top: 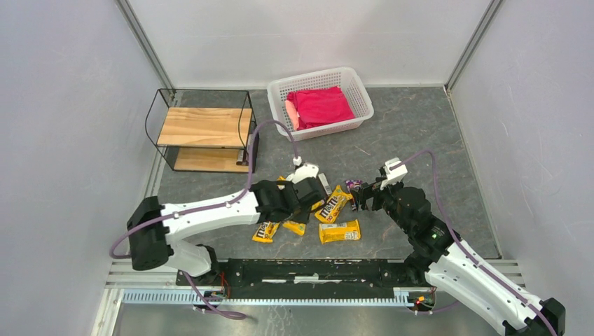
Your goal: Place and organize the candy bags onto the shelf
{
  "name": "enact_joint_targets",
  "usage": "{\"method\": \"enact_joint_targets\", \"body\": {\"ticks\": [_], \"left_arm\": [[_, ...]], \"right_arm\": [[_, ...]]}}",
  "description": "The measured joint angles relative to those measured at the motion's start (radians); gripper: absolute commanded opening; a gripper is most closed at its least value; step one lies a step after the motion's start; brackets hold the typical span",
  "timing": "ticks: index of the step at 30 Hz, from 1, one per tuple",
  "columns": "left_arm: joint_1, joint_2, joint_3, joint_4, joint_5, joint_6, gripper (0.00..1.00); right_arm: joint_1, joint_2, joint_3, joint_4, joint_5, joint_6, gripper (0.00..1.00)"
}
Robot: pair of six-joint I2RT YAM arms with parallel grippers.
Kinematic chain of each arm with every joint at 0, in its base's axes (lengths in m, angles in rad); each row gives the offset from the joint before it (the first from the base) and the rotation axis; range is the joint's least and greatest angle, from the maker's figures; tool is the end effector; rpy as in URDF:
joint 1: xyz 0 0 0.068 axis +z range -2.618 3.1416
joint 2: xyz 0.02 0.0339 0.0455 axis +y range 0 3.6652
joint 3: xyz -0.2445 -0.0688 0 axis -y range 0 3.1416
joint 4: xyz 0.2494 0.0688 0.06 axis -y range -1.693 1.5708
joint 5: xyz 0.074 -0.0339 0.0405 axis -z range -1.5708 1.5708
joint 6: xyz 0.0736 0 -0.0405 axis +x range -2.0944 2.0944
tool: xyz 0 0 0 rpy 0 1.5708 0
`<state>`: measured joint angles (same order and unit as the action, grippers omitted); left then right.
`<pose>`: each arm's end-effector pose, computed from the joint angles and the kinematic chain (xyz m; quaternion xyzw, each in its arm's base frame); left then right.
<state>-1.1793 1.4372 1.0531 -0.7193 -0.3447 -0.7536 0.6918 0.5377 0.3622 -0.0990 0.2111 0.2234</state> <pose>0.1396 -0.2731 0.1901 0.1636 0.9452 -0.0929 0.2669 0.1689 0.1199 0.2147 -0.1221 0.7859 0.1899 0.5757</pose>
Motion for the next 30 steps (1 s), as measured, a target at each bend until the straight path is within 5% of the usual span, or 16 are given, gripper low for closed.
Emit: {"method": "enact_joint_targets", "body": {"ticks": [8,17,30], "left_arm": [[0.104,-0.107,0.267,-0.133,-0.090,0.103,0.38],[0.480,-0.132,0.562,-0.160,-0.113,0.350,0.32],[0.954,-0.076,0.588,-0.044,-0.055,0.499,0.31]], "right_arm": [[0.000,0.013,0.000,0.000,0.007,-0.008,0.98],[0.000,0.017,0.000,-0.002,0.008,-0.009,0.98],[0.000,0.024,0.000,-0.008,0.006,-0.008,0.98]]}}
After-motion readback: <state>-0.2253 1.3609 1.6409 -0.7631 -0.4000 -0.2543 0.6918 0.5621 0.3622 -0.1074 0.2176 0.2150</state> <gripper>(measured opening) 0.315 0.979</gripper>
